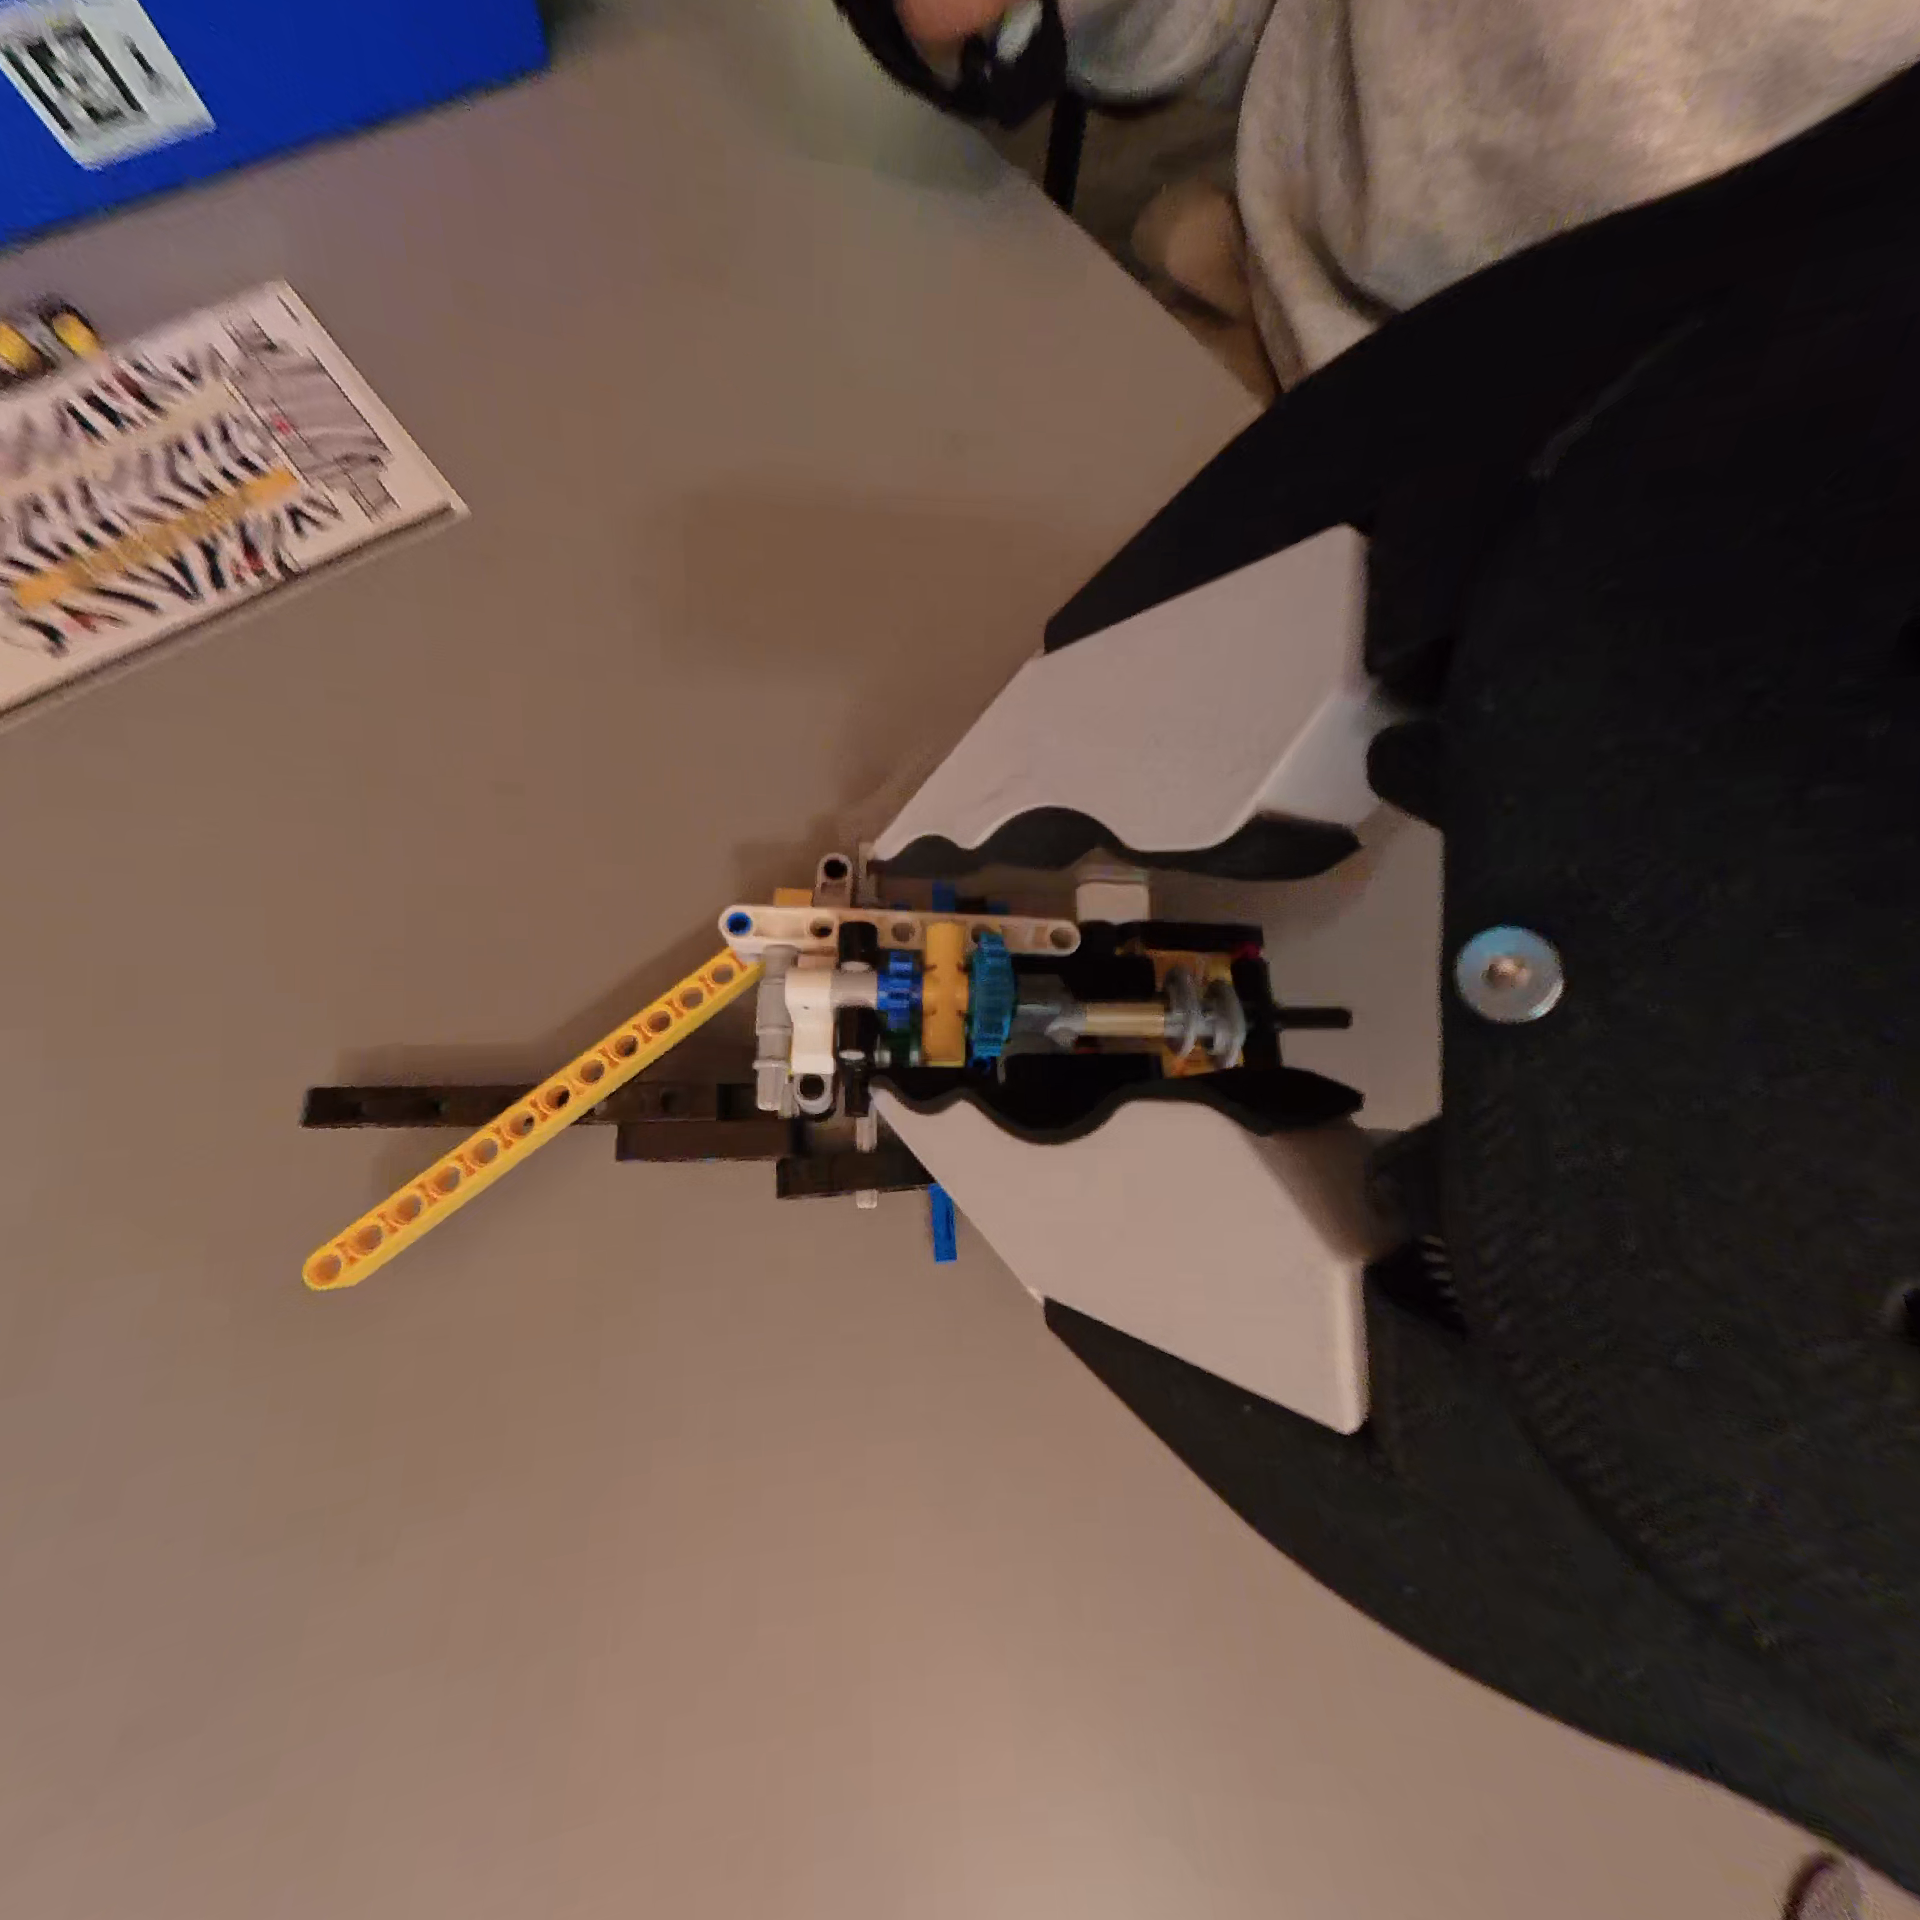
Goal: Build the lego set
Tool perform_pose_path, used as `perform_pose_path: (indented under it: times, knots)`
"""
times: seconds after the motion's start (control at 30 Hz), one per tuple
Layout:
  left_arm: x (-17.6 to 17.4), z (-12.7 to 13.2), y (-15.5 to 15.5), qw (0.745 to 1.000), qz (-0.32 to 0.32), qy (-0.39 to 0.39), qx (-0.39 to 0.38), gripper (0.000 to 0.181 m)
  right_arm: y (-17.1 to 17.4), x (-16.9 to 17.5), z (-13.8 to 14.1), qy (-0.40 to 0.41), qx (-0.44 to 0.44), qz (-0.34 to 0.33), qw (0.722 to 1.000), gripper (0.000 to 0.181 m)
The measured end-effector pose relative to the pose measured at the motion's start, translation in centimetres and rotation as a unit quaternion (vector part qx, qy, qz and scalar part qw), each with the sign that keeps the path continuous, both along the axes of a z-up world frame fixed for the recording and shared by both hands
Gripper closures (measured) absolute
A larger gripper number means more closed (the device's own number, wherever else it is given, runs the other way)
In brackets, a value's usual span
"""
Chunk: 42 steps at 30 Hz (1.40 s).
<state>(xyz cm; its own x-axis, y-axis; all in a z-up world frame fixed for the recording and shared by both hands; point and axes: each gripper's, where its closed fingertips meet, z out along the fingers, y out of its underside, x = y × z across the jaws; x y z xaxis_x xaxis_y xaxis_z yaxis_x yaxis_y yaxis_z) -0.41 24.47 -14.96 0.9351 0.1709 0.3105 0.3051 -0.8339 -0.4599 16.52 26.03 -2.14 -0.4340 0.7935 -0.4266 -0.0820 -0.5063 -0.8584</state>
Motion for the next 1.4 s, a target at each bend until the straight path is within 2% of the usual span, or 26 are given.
perform_pose_path:
  times: [0.03, 0.2, 0.3, 0.4, 0.5, 0.73, 0.93, 1.03, 1.2, 1.4]
  knots:
    - [0.1, 0.6, 0.0, 1.0, 0.003, -0.012, 0.012, 0.144, 0.1, 0.0, -0.1, -0.001, 0.001, -0.002, 1.0, 0.157]
    - [-1.3, 3.7, -1.2, 0.996, 0.03, -0.021, 0.081, 0.142, 0.3, -0.2, -0.5, -0.01, 0.008, -0.011, 1.0, 0.157]
    - [-2.2, 2.7, -3.0, 0.996, 0.045, -0.013, 0.072, 0.142, 0.0, -0.6, -0.9, -0.018, 0.015, -0.009, 1.0, 0.157]
    - [-1.1, 1.0, -4.3, 0.997, 0.03, -0.048, 0.056, 0.131, -0.7, -1.0, -1.4, -0.029, 0.024, -0.001, 0.999, 0.158]
    - [-0.7, 0.5, -4.8, 0.996, 0.03, -0.053, 0.059, 0.127, -1.2, -1.3, -1.7, -0.034, 0.028, 0.005, 0.999, 0.158]
    - [1.4, 0.7, -4.6, 0.993, 0.008, -0.092, 0.08, 0.125, -1.6, -1.7, -2.4, -0.05, 0.049, 0.003, 0.998, 0.159]
    - [5.0, 1.2, -2.7, 0.98, -0.028, -0.163, 0.113, 0.124, -1.7, -1.7, -2.5, -0.052, 0.053, 0.007, 0.997, 0.158]
    - [5.9, 1.2, -1.9, 0.977, -0.035, -0.174, 0.119, 0.123, -1.6, -1.5, -2.4, -0.049, 0.059, 0.002, 0.997, 0.158]
    - [4.2, 3.8, -1.8, 0.974, -0.03, -0.107, 0.195, 0.127, -0.6, -1.6, -2.9, -0.062, 0.081, -0.036, 0.994, 0.156]
    - [-1.7, 5.5, -2.6, 0.957, 0.046, 0.075, 0.275, 0.115, 1.8, -2.4, -4.1, -0.1, 0.158, -0.156, 0.97, 0.14]
